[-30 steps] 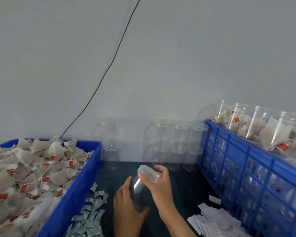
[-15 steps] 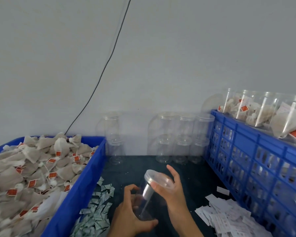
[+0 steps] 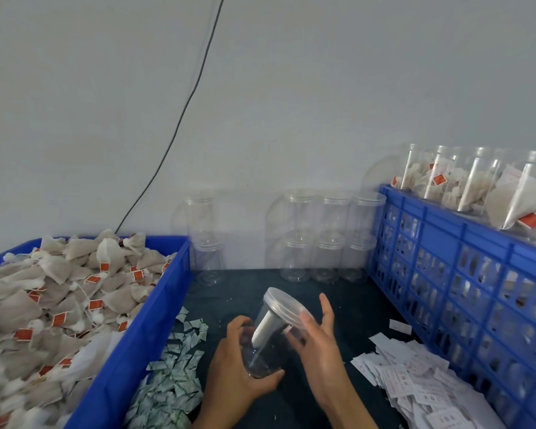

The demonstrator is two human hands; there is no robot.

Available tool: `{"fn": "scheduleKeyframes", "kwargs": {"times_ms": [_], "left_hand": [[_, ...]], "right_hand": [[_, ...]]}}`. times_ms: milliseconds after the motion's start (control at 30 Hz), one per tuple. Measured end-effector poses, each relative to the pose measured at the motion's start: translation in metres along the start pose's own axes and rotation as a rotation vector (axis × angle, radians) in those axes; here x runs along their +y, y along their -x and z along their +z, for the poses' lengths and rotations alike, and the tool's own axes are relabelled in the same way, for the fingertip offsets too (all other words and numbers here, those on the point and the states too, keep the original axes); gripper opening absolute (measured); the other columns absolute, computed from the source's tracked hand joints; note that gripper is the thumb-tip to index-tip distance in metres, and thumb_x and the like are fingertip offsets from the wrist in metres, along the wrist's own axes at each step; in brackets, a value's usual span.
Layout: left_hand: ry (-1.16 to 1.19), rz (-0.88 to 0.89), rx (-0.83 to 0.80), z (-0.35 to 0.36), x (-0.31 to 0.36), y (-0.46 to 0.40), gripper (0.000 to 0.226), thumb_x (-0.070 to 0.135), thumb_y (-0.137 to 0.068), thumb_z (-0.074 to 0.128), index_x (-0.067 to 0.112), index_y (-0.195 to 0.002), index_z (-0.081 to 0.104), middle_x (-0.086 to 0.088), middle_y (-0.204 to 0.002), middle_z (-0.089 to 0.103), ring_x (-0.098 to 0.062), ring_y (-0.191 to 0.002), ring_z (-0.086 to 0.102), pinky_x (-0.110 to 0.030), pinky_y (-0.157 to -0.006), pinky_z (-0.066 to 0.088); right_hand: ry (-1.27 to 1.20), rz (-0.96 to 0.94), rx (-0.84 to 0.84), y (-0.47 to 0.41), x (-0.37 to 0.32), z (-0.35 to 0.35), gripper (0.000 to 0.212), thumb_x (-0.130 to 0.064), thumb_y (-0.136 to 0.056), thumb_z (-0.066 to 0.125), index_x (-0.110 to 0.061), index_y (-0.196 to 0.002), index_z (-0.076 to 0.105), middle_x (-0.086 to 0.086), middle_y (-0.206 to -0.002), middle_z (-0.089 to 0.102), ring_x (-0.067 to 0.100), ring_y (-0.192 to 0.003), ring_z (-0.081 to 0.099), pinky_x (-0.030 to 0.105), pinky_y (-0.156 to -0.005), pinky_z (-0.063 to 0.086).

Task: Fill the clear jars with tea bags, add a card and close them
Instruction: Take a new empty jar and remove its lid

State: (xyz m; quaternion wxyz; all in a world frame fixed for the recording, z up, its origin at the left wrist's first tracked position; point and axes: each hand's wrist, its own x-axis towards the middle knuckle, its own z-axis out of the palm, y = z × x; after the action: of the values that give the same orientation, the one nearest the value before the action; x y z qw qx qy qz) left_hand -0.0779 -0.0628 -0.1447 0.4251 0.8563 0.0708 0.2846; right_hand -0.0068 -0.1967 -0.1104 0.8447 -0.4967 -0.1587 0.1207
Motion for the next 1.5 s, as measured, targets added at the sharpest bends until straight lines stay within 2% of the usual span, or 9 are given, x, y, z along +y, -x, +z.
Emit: {"fn": "scheduleKeyframes", "kwargs": {"times_ms": [200,467,633,900,1100,1200,1300,1400,1500], "left_hand": [[-0.030,0.054,-0.025,0.002,-0.005,0.001,0.089,0.053,-0.049,0.083,0.052,-0.119,0.029,0.030,-0.119,0.048,0.000,-0.112,0.051,-0.024,-0.090,0.048],[0.214,-0.036,-0.168,-0.003,-0.007,0.004,0.092,0.048,-0.051,0.089,0.058,-0.123,0.032,0.027,-0.113,0.061,0.003,-0.103,0.061,-0.017,-0.087,0.050],[0.314,-0.076,-0.218,-0.009,0.001,0.006,0.081,0.036,-0.060,0.088,0.040,-0.129,0.046,0.011,-0.117,0.064,-0.001,-0.104,0.063,-0.027,-0.091,0.053],[0.713,-0.275,-0.537,-0.022,0.007,-0.001,0.082,0.050,-0.067,0.074,0.011,-0.134,0.049,-0.020,-0.116,0.068,-0.028,-0.095,0.067,-0.040,-0.087,0.054],[0.933,-0.475,-0.779,-0.028,-0.001,-0.006,0.099,0.069,-0.064,0.072,-0.006,-0.126,0.058,-0.028,-0.117,0.063,-0.031,-0.094,0.068,-0.039,-0.083,0.055],[1.065,-0.549,-0.865,-0.031,-0.002,-0.006,0.101,0.070,-0.065,0.072,-0.011,-0.125,0.057,-0.027,-0.114,0.064,-0.032,-0.094,0.069,-0.037,-0.082,0.056],[1.184,-0.604,-0.915,-0.033,-0.002,-0.006,0.102,0.067,-0.063,0.076,-0.013,-0.124,0.057,-0.027,-0.110,0.065,-0.032,-0.091,0.070,-0.038,-0.079,0.058],[1.300,-0.646,-0.904,-0.034,-0.004,-0.006,0.107,0.063,-0.061,0.080,-0.016,-0.126,0.052,-0.031,-0.105,0.065,-0.035,-0.085,0.071,-0.040,-0.074,0.060],[1.284,-0.611,-0.871,-0.035,-0.003,-0.006,0.104,0.062,-0.061,0.081,-0.012,-0.129,0.052,-0.031,-0.108,0.063,-0.037,-0.088,0.069,-0.043,-0.079,0.059]], "right_hand": [[0.143,-0.063,0.014,0.002,0.005,0.001,0.115,-0.027,-0.054,0.083,-0.047,-0.145,0.016,0.007,-0.128,0.056,0.026,-0.116,0.060,0.049,-0.107,0.042],[-0.013,-0.001,-0.139,0.001,0.000,-0.016,0.087,-0.007,-0.075,0.076,-0.037,-0.144,0.032,0.005,-0.124,0.065,0.025,-0.114,0.063,0.044,-0.101,0.046],[-0.040,0.007,-0.122,0.002,-0.001,-0.016,0.087,-0.027,-0.073,0.080,-0.042,-0.143,0.031,0.015,-0.132,0.058,0.027,-0.115,0.062,0.042,-0.096,0.051],[-0.311,0.030,-0.132,0.000,-0.003,-0.018,0.058,-0.021,-0.082,0.057,-0.021,-0.138,0.042,0.014,-0.115,0.068,0.025,-0.107,0.066,0.048,-0.097,0.051],[-0.622,0.171,-0.150,0.004,0.001,-0.013,0.046,-0.023,-0.086,0.053,0.003,-0.124,0.057,0.026,-0.137,0.052,0.034,-0.129,0.050,0.052,-0.113,0.030],[-0.657,0.202,-0.193,0.008,0.004,-0.008,0.040,-0.023,-0.084,0.062,0.003,-0.115,0.068,0.023,-0.137,0.053,0.032,-0.129,0.051,0.051,-0.112,0.030],[-0.668,0.200,-0.195,0.010,0.001,-0.003,0.065,-0.016,-0.066,0.088,0.003,-0.123,0.063,0.021,-0.141,0.050,0.032,-0.131,0.049,0.053,-0.111,0.030],[-0.752,0.201,-0.206,0.010,-0.002,-0.001,0.087,-0.015,-0.064,0.089,0.003,-0.138,0.048,0.022,-0.144,0.045,0.034,-0.133,0.045,0.053,-0.110,0.030],[-0.702,0.240,-0.228,0.011,-0.002,-0.005,0.066,-0.021,-0.083,0.070,0.006,-0.138,0.045,0.027,-0.141,0.046,0.038,-0.132,0.046,0.052,-0.114,0.026]]}}
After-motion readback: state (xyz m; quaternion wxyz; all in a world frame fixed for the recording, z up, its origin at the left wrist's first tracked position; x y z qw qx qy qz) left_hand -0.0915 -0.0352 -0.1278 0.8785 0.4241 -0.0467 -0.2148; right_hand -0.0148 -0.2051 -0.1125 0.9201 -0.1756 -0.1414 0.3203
